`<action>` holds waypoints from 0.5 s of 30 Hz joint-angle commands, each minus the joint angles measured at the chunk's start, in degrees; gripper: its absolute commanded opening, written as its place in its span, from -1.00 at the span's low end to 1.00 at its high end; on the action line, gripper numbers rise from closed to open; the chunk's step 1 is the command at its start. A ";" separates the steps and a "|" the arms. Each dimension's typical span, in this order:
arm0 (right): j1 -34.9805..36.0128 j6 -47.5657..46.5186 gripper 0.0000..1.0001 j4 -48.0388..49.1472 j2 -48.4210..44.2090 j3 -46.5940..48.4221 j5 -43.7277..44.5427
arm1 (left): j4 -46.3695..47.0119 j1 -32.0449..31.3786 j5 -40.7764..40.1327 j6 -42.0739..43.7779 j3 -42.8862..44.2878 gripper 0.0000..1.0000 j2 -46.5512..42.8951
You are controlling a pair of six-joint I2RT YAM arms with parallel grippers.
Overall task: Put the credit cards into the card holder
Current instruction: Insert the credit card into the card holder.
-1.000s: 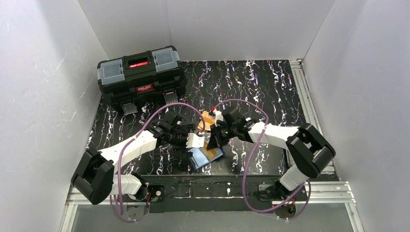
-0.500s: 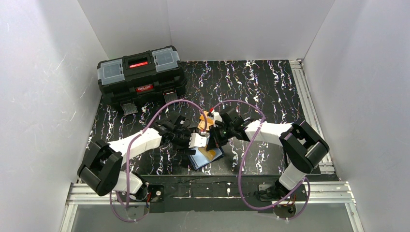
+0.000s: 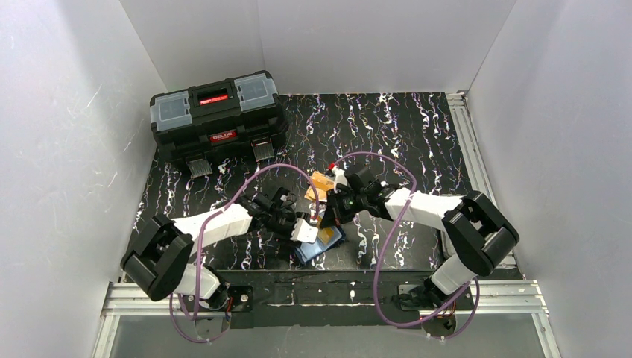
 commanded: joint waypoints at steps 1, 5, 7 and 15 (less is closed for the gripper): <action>-0.74 2.66 -0.97 3.71 -1.69 -1.94 1.54 | -0.81 -1.36 2.19 4.71 -1.88 -0.10 -1.44; -0.70 4.72 -0.97 6.81 -0.30 -2.90 1.49 | -0.15 -1.98 1.62 5.36 -2.27 -0.12 -1.25; -0.70 4.98 -0.97 6.99 0.77 -2.63 1.07 | -0.15 -2.19 1.22 6.36 -2.74 -0.13 -1.59; -0.70 7.25 -0.97 11.81 1.15 -5.82 2.29 | -1.63 -2.30 -0.33 8.32 -4.19 -0.16 -4.12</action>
